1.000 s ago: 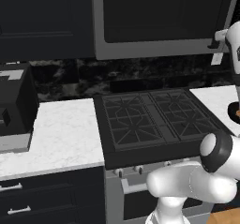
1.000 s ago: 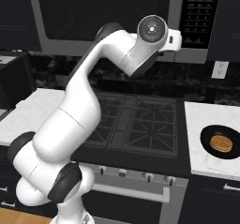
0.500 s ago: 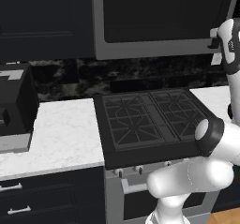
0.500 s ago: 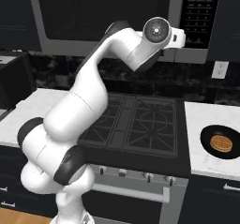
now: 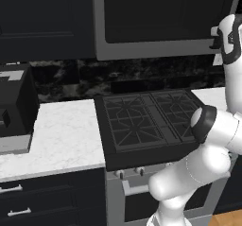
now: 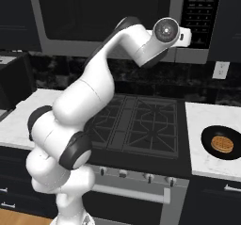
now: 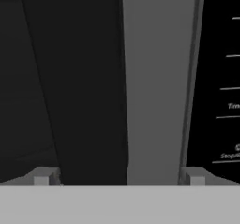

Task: Open the microwave, place the bowl with waffle inside the microwave, then close the microwave door and turn it on.

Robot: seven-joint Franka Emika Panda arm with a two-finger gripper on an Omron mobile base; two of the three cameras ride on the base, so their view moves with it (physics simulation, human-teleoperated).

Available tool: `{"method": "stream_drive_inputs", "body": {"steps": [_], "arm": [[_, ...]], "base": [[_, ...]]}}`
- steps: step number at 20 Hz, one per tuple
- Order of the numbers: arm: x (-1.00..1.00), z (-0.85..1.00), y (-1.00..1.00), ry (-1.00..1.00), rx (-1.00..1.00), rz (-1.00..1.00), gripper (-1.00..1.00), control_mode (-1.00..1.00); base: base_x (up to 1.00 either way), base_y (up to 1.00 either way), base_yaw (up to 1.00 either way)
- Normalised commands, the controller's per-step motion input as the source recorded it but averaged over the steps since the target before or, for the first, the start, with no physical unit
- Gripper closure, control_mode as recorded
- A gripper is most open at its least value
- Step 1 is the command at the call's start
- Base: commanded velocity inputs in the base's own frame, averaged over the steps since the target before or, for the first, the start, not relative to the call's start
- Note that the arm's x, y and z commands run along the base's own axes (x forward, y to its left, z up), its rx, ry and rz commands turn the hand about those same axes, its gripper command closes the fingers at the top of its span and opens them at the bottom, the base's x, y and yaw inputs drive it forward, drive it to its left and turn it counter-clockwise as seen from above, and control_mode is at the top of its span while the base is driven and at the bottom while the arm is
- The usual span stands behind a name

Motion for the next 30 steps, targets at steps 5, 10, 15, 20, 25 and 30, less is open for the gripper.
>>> {"method": "stream_drive_inputs", "body": {"steps": [5,10,15,20,25,30], "arm": [[0.50,-0.14,0.00,0.00,0.01,0.01,-1.00,-1.00],[0.57,-0.18,0.00,0.00,0.01,0.01,1.00,-1.00],[0.59,-0.17,0.03,0.00,0.00,0.00,1.00,-1.00],[0.38,-0.11,0.00,0.00,0.00,0.00,1.00,-1.00],[-0.21,-0.02,0.13,-0.02,0.00,-0.03,1.00,-1.00],[-0.77,0.03,0.22,-0.03,0.00,-0.20,1.00,-1.00]], "base": [[0.00,0.00,0.00],[0.00,0.00,0.00],[0.00,0.00,0.00],[0.00,0.00,0.00],[0.00,0.00,0.00],[0.00,0.00,0.00]]}}
